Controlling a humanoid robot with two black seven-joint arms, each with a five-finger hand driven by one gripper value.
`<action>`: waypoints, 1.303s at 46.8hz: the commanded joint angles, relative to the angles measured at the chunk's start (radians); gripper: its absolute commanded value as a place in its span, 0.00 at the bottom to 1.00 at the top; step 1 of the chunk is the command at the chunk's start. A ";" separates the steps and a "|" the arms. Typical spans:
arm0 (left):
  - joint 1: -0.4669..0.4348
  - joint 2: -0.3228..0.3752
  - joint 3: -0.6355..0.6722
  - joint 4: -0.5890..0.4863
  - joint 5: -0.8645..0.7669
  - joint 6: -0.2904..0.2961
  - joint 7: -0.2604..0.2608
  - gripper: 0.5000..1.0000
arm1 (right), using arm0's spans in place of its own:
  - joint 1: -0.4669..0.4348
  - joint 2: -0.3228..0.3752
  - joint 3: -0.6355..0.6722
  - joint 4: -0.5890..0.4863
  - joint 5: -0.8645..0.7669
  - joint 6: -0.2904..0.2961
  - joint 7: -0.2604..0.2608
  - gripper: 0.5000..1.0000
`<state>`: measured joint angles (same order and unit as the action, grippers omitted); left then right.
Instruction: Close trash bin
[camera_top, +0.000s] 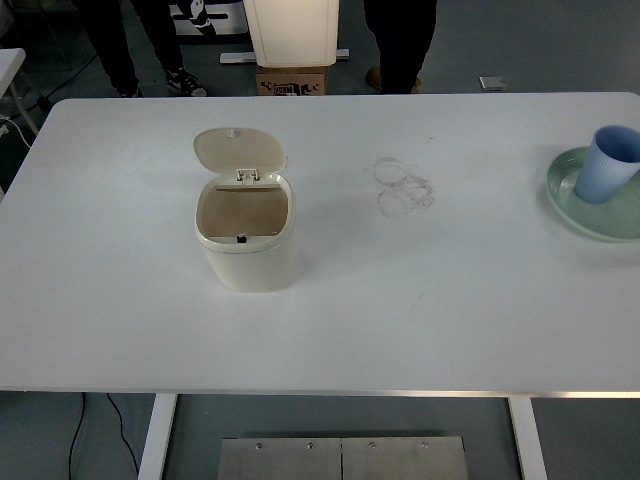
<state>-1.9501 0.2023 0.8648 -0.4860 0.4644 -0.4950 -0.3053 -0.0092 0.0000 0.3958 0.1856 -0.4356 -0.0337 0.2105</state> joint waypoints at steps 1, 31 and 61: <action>0.002 0.002 -0.001 -0.003 -0.004 0.001 -0.014 1.00 | 0.000 0.000 0.000 0.000 0.000 0.000 0.000 0.98; -0.039 0.012 0.010 -0.062 -0.012 0.006 -0.014 1.00 | 0.000 0.000 0.000 0.000 0.000 0.000 0.000 0.98; -0.181 0.012 0.054 -0.172 0.003 -0.020 -0.012 1.00 | 0.000 0.000 0.000 0.000 0.000 0.000 0.000 0.98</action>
<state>-2.1272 0.2131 0.9187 -0.6436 0.4679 -0.5155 -0.3176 -0.0092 0.0000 0.3958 0.1856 -0.4356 -0.0337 0.2109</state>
